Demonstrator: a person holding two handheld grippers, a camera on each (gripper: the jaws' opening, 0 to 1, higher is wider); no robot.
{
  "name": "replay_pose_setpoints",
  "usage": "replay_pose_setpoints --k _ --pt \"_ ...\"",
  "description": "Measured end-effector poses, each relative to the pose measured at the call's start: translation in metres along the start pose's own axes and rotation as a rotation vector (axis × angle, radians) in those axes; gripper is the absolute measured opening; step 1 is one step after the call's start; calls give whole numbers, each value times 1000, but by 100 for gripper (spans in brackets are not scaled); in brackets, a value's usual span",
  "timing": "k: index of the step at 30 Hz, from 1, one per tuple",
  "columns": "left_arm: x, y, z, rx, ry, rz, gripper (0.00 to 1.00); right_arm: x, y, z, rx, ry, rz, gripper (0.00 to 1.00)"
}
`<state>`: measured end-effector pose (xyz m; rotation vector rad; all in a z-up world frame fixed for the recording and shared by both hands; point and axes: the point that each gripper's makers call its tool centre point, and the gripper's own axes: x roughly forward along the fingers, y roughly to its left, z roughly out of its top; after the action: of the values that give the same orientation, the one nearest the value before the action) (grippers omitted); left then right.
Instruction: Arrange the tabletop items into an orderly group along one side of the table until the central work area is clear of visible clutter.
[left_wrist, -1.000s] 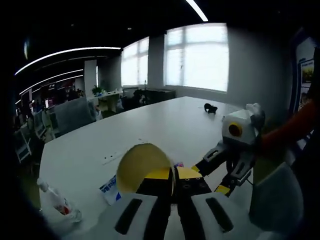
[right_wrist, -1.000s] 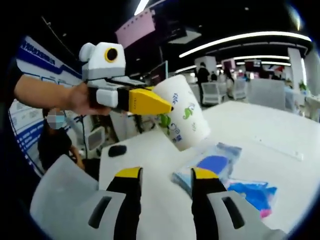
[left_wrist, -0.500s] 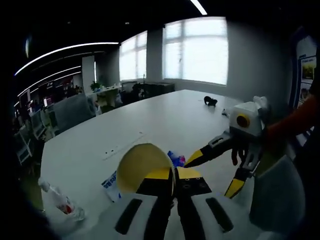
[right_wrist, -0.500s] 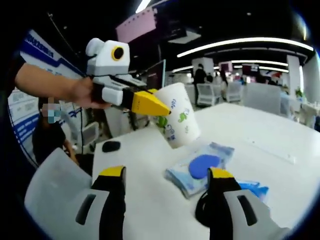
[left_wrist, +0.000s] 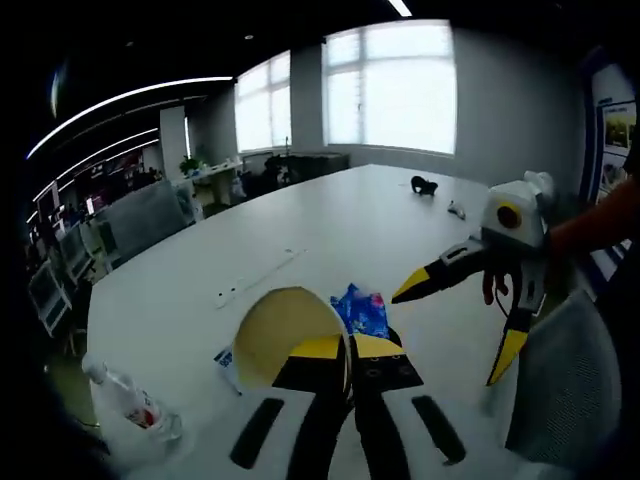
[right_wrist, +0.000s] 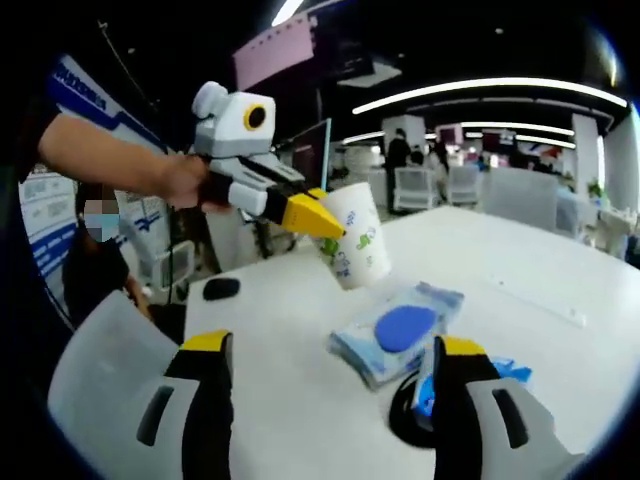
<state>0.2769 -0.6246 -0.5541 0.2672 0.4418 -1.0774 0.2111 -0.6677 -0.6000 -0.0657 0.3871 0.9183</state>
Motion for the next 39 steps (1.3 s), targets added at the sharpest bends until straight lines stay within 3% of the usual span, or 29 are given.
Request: replay_pose_setpoints --k 10,23,39 --pt "0 15 -10 5 20 15 1 -2 -4 -1 9 -13 -43 97" --pt "2 35 -23 6 51 29 1 -6 -7 -5 55 -28 -87 100" --pt "13 52 -36 18 86 23 1 -14 -17 -13 48 -11 -143 100"
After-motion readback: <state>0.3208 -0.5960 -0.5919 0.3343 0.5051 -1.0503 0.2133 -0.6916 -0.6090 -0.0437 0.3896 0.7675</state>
